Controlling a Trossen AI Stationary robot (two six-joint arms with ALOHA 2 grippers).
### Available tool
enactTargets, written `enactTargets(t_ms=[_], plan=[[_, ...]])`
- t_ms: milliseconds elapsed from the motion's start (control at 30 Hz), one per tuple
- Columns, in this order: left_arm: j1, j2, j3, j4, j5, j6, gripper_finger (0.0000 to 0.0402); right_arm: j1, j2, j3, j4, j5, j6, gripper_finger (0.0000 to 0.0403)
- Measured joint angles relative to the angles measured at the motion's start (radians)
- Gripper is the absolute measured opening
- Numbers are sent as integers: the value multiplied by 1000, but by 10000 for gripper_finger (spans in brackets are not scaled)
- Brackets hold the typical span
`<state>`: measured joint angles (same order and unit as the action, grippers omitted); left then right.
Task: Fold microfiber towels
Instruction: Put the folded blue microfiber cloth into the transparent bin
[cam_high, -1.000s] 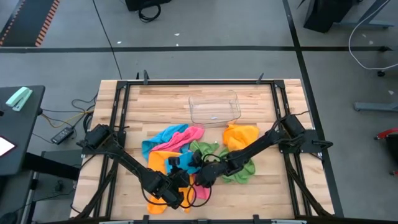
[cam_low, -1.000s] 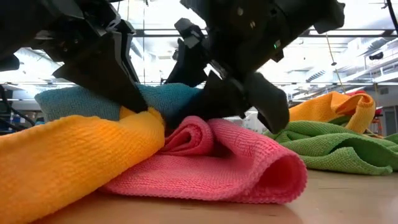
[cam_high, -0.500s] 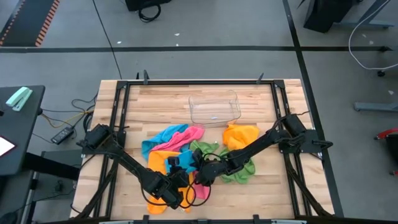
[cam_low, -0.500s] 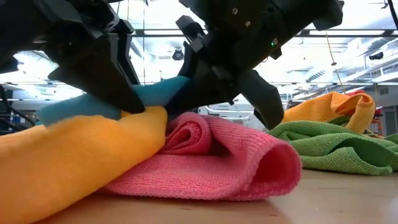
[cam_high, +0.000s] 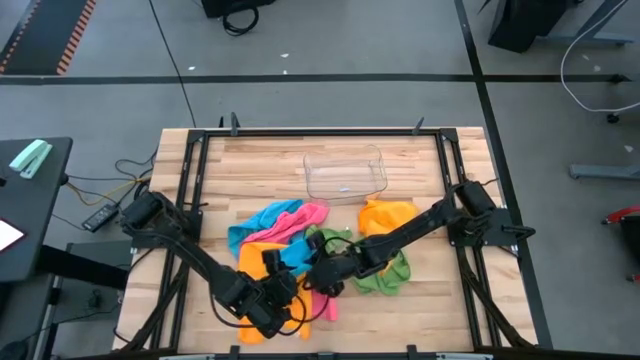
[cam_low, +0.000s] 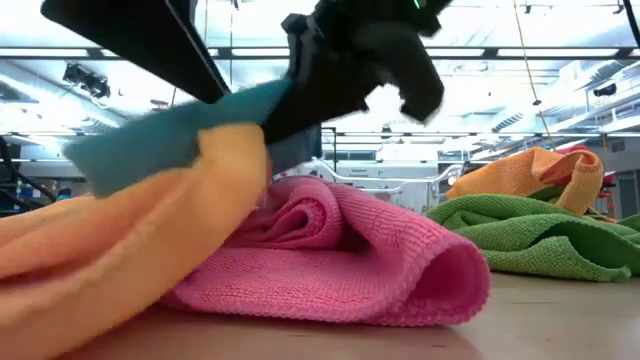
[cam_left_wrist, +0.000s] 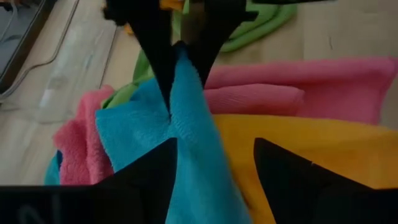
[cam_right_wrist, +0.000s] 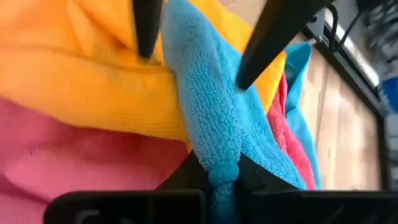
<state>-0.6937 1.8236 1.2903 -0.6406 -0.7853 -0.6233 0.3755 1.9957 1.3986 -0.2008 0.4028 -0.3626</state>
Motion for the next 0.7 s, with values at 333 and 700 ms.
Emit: enactTargets(t_ms=[333, 700], plan=[[23, -22, 0, -58, -4, -12, 203, -14, 0, 114, -192, -81, 183, 26], [31, -33, 0, -91, 16, -24, 171, -23, 0, 105, -194, -101, 289, 26]])
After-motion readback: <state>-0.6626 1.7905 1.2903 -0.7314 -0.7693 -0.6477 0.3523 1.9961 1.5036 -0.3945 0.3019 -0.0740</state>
